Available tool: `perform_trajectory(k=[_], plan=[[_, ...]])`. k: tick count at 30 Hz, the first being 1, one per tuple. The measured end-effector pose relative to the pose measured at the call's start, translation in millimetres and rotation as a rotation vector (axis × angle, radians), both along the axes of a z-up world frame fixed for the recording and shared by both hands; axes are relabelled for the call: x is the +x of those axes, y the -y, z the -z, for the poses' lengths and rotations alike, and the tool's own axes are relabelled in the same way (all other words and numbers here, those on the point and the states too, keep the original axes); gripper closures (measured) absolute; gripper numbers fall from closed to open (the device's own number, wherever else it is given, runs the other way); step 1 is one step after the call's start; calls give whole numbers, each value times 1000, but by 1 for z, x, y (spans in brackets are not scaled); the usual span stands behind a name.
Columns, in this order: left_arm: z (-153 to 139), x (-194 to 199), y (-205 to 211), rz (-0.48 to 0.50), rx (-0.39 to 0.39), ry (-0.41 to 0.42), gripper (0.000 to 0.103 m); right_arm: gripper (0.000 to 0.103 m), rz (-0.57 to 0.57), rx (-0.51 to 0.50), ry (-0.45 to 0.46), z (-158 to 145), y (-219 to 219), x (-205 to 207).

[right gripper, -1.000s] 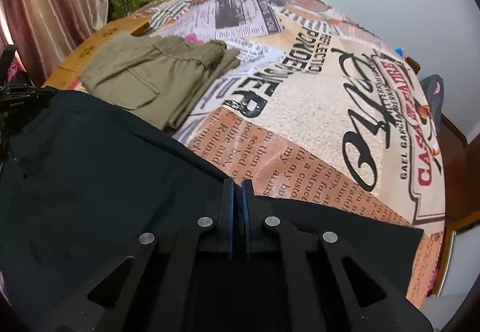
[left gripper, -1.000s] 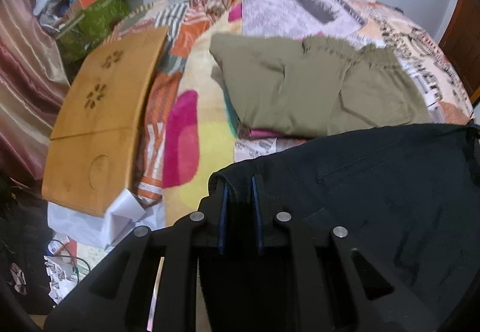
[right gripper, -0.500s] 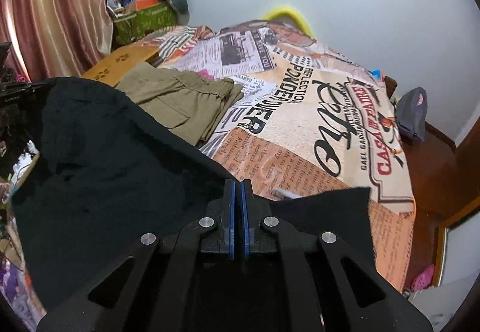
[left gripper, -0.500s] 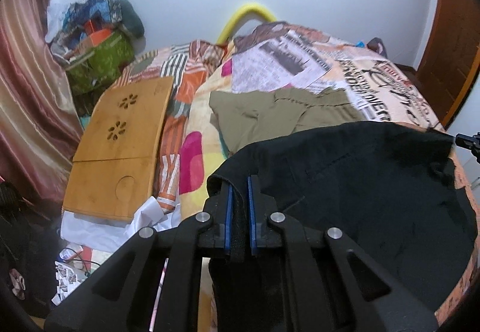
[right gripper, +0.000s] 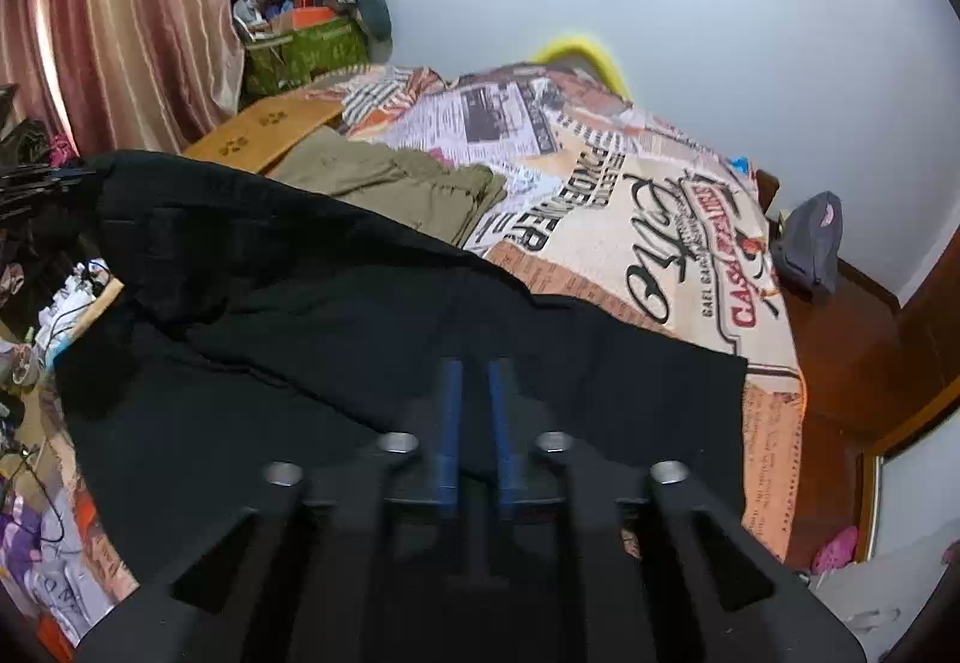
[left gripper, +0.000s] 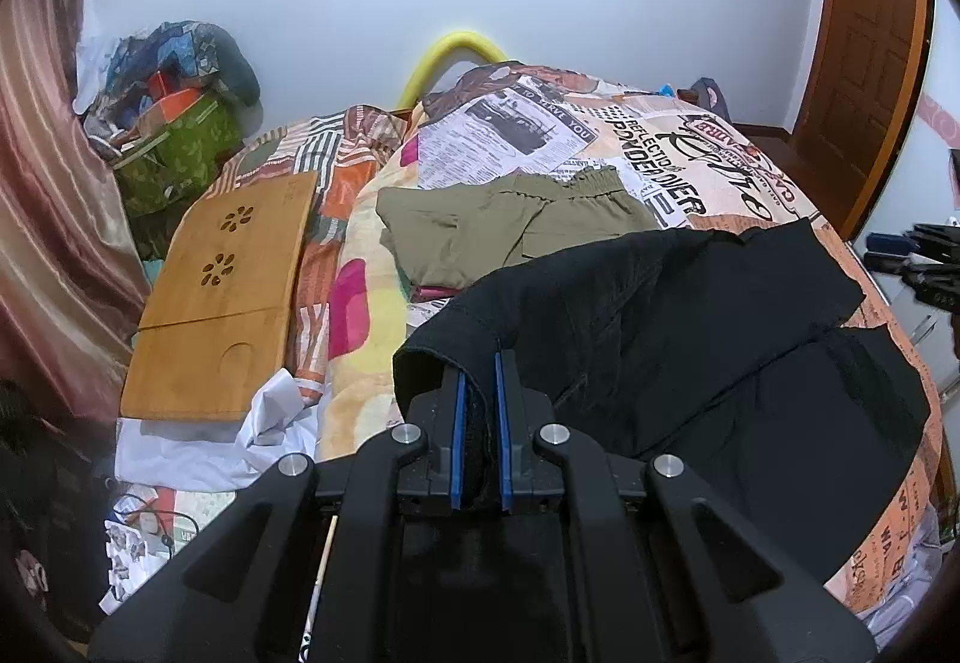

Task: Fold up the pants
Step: 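Close the left tool on one waistband corner while the right tool grips the other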

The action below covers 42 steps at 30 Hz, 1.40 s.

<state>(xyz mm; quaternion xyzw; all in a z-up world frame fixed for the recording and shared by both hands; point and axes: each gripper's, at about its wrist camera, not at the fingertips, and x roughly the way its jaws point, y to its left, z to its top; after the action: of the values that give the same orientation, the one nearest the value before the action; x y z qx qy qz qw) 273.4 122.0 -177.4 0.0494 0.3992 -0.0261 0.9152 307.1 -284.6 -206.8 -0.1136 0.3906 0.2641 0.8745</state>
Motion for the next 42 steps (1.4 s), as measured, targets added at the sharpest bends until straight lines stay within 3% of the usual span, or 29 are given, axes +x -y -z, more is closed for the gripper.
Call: perform_trajectory(k=[2, 6, 13, 20, 23, 25, 28, 29, 35, 42], plan=[[2, 1, -1, -2, 3, 6, 95, 49, -8, -15, 11, 8, -9, 10], [6, 10, -13, -26, -7, 17, 95, 48, -41, -118, 32, 34, -36, 43], [27, 38, -42, -80, -48, 2, 95, 48, -119, -147, -69, 79, -65, 112], [34, 49, -56, -85, -89, 16, 95, 48, -209, -107, -215, 109, -82, 156], [34, 51, -57, -88, -91, 23, 95, 43, -238, -77, -232, 110, -85, 157], [34, 52, -55, -86, -79, 24, 95, 50, -244, -74, -227, 110, -85, 155], [33, 54, -53, -87, -83, 25, 95, 78, -249, -43, -265, 110, -83, 154], [34, 54, -53, -86, -86, 24, 95, 94, -244, -45, -277, 111, -83, 152], [29, 50, -44, -76, -73, 26, 95, 97, -182, -83, -197, 99, -80, 133], [15, 31, -36, -65, -59, 44, 95, 98, -107, -27, -87, 44, -51, 80]])
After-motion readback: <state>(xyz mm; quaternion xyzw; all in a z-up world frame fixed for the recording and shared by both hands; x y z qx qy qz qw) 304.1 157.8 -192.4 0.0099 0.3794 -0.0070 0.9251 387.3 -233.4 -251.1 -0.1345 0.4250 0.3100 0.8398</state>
